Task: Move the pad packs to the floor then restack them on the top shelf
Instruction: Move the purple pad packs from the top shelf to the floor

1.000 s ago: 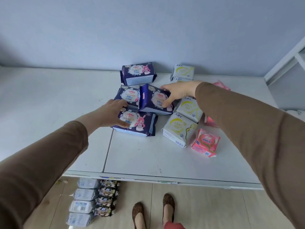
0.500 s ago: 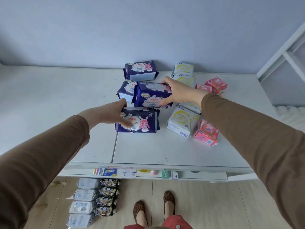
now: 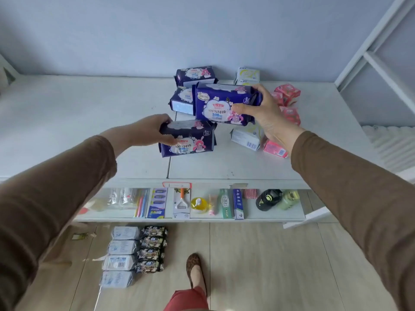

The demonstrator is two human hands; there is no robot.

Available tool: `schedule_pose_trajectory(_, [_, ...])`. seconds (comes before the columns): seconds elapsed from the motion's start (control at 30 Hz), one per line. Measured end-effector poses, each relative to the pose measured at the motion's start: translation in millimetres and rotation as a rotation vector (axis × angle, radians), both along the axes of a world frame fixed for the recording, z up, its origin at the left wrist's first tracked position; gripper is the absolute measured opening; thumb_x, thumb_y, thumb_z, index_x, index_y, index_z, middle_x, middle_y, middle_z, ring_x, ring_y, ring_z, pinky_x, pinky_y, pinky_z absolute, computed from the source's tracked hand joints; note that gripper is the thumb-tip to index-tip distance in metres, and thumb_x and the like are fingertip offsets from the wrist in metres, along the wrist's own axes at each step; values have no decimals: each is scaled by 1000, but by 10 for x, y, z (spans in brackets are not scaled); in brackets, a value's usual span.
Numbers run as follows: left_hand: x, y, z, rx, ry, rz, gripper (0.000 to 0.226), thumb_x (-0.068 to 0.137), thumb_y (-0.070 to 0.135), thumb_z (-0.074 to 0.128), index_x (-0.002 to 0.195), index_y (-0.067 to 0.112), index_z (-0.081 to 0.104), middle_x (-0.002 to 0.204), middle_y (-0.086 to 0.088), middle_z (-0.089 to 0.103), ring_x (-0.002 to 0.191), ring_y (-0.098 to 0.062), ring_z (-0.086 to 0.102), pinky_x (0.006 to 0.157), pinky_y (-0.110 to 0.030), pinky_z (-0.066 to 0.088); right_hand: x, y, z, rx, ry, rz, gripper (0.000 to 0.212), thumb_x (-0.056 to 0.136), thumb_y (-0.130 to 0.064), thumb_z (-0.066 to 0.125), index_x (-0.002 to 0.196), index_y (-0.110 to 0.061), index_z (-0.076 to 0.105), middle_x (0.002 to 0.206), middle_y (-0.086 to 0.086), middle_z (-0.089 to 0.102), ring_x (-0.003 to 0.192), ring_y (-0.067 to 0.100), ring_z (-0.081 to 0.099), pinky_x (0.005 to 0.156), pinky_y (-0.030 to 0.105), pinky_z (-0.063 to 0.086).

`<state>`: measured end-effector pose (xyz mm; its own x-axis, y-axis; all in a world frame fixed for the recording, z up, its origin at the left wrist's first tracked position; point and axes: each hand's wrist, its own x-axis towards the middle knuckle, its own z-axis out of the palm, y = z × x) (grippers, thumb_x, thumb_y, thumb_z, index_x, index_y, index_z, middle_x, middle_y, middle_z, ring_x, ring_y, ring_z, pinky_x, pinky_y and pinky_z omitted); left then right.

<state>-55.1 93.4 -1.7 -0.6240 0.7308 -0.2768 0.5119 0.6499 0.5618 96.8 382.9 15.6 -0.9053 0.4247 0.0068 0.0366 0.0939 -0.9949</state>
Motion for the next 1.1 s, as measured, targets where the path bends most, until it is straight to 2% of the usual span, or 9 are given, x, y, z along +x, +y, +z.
schedule_pose_trajectory(0.13, [473, -406, 74, -30, 73, 34, 40, 76, 43, 81, 105, 23, 61, 93, 1, 68, 85, -21, 62, 76, -38, 50, 560, -304, -49, -91, 63, 51, 53, 71, -2, 86, 116, -16, 60, 110, 7, 73, 96, 22, 71, 74, 36, 59])
schedule_pose_trajectory(0.27, [1142, -819, -30, -33, 97, 84, 41, 75, 44, 81, 106, 26, 61, 92, 4, 67, 85, -20, 63, 76, -38, 51, 1326, -646, -229, -109, -6, 73, 47, 74, -16, 87, 111, -28, 61, 99, -3, 75, 74, 11, 70, 49, 20, 45])
schedule_pose_trajectory(0.37, [1606, -1123, -229, -58, 56, 105, 44, 73, 44, 83, 107, 27, 61, 93, 5, 68, 84, -18, 64, 77, -38, 53, 1872, -899, -495, -200, -81, 77, 51, 67, -22, 90, 110, -22, 63, 100, 2, 76, 81, 14, 72, 54, 22, 49])
schedule_pose_trajectory(0.5, [2005, -1436, -602, -128, 36, 103, 48, 71, 33, 86, 109, 17, 61, 97, -3, 63, 86, -24, 61, 74, -35, 50, 2402, -1189, -881, -276, -198, 88, 56, 62, -22, 91, 112, -23, 66, 110, 4, 76, 98, 21, 73, 71, 30, 57])
schedule_pose_trajectory(0.6, [2160, -1658, -924, -192, 61, 84, 46, 70, 33, 86, 106, 18, 61, 92, 3, 55, 79, -17, 53, 62, -29, 38, 2640, -1400, -1177, -303, -253, 76, 54, 64, -15, 90, 111, -25, 66, 106, -1, 77, 94, 13, 74, 69, 23, 58])
schedule_pose_trajectory(0.67, [2214, -1812, -1162, -223, 55, 82, 47, 70, 38, 85, 106, 21, 59, 91, 7, 50, 77, -11, 50, 63, -26, 38, 2748, -1557, -1399, -296, -302, 65, 53, 64, -14, 90, 108, -31, 67, 104, -6, 77, 91, 9, 74, 66, 21, 57])
schedule_pose_trajectory(0.83, [2211, -2174, -1822, -277, 20, 120, 48, 71, 38, 84, 108, 21, 58, 96, 1, 50, 77, -12, 49, 60, -22, 34, 2894, -1968, -2048, -245, -445, 22, 60, 66, -15, 89, 117, -29, 62, 110, -9, 74, 95, 7, 71, 70, 18, 55])
schedule_pose_trajectory(0.97, [2086, -2427, -2453, -299, -4, 96, 54, 71, 42, 83, 114, 20, 60, 101, -2, 55, 87, -22, 57, 74, -34, 47, 2872, -2390, -2674, -188, -574, 9, 60, 70, -10, 88, 121, -26, 60, 117, -6, 70, 95, 3, 69, 70, 15, 53])
schedule_pose_trajectory(1.1, [1926, -2534, -3232, -323, -33, 33, 48, 72, 39, 81, 110, 18, 62, 102, -3, 59, 87, -23, 59, 74, -35, 52, 2780, -2748, -3412, -182, -669, 27, 59, 73, -9, 87, 123, -20, 58, 116, -4, 70, 99, 10, 68, 71, 17, 52])
